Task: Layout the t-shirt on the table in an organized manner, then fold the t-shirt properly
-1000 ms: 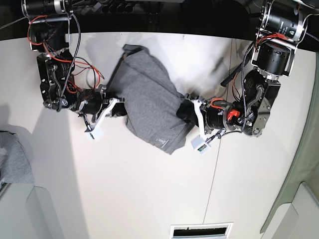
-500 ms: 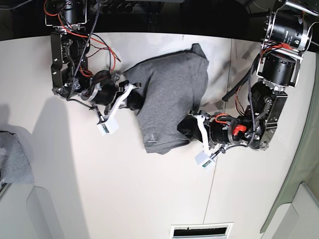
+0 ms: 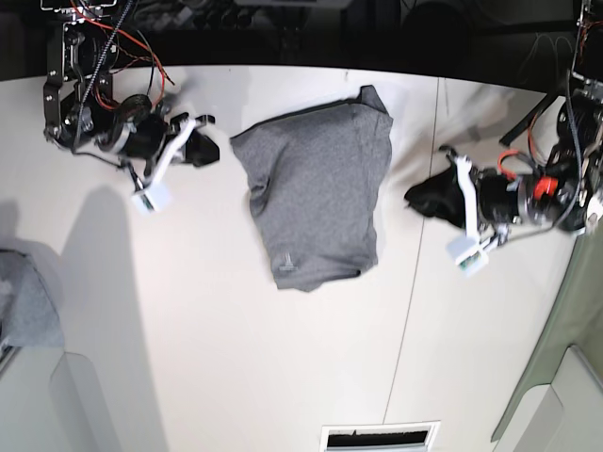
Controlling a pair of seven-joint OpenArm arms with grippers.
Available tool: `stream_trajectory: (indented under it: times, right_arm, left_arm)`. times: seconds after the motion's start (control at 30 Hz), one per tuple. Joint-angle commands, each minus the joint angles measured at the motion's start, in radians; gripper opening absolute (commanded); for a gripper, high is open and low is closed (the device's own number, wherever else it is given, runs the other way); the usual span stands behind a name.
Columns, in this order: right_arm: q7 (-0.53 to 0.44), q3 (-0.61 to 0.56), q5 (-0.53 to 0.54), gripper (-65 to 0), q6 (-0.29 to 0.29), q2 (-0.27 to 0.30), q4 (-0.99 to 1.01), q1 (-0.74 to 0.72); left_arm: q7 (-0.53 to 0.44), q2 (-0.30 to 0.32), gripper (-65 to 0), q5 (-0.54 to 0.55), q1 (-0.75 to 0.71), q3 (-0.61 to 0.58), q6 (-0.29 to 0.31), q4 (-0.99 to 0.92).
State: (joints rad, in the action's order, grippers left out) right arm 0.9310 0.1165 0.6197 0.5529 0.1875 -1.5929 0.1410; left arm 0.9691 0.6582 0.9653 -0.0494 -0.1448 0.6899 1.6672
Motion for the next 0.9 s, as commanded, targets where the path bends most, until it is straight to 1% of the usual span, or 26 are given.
stream_trajectory:
  times: [0.0,0.07,0.17,0.2,0.3,0.37,0.43,0.53,0.57,0.6,0.67,0.73,0.8,0.87]
  right_arm:
    - [-0.010,0.002,0.033,-65.0,0.012,0.022,-0.041,0.028]
    - [-0.010,0.002,0.036,-65.0,0.012,0.052,-0.085,0.096]
    - [-0.010,0.002,0.036,-65.0,0.012,0.086,-0.120,0.200]
    - [-0.011,0.002,0.036,-65.0,0.013,0.091,-0.125,0.234]
    - [-0.011,0.001,0.043,-65.0,0.031,0.095,-0.129,0.333]
    - [-0.014,-0.002,0.034,-65.0,0.036,0.095,-0.128,0.392]
    - [-0.022,-0.004,0.001,-65.0,0.038,0.095,-0.127,0.442]
    - [-0.063,-0.005,-0.088,-65.0,0.038,0.095,-0.122,0.515]
    - [-0.085,-0.005,-0.124,-65.0,0.037,0.095,-0.115,0.540]
    - [-0.115,-0.006,-0.160,-65.0,0.037,0.095,-0.106,0.561]
    - [-0.183,-0.006,-0.225,-65.0,0.035,0.095,-0.083,0.591]
    - [-0.245,-0.006,-0.287,-65.0,0.034,0.095,-0.039,0.602]
    - [-0.313,-0.006,-0.345,-65.0,0.034,0.096,0.031,0.595]
    - [-0.406,-0.008,-0.400,-65.0,0.034,0.101,0.126,0.564]
  left_arm:
    - [0.001,0.018,-50.2,0.040,-0.036,0.044,0.008,0.038]
    - [0.030,0.021,-50.2,0.067,-0.134,0.129,0.008,0.085]
    - [0.032,0.021,-50.2,0.062,-0.283,0.221,0.008,0.125]
    - [0.032,0.021,-50.2,0.055,-0.328,0.236,0.008,0.125]
    - [0.014,0.009,-50.2,-0.027,-0.457,0.240,0.008,0.120]
    - [-0.047,-0.022,-50.2,-0.095,-0.530,0.240,0.008,0.101]
    - [-0.109,-0.064,-50.1,-0.165,-0.592,0.240,0.008,0.079]
    - [-0.143,-0.129,-50.1,-0.224,-0.667,0.240,0.008,0.045]
    - [-0.169,-0.145,-50.1,-0.239,-0.684,0.237,0.008,0.026]
    - [-0.207,-0.152,-50.1,-0.256,-0.694,0.225,0.008,0.002]
    - [-0.327,-0.157,-50.1,-0.316,-0.696,0.187,0.008,-0.068]
    - [-0.494,-0.175,-50.1,-0.448,-0.689,0.145,0.008,-0.164]
    - [-0.648,-0.210,-50.1,-0.593,-0.660,0.102,0.008,-0.294]
    - [-0.753,-0.256,-50.1,-0.682,-0.605,0.058,-0.001,-0.458]
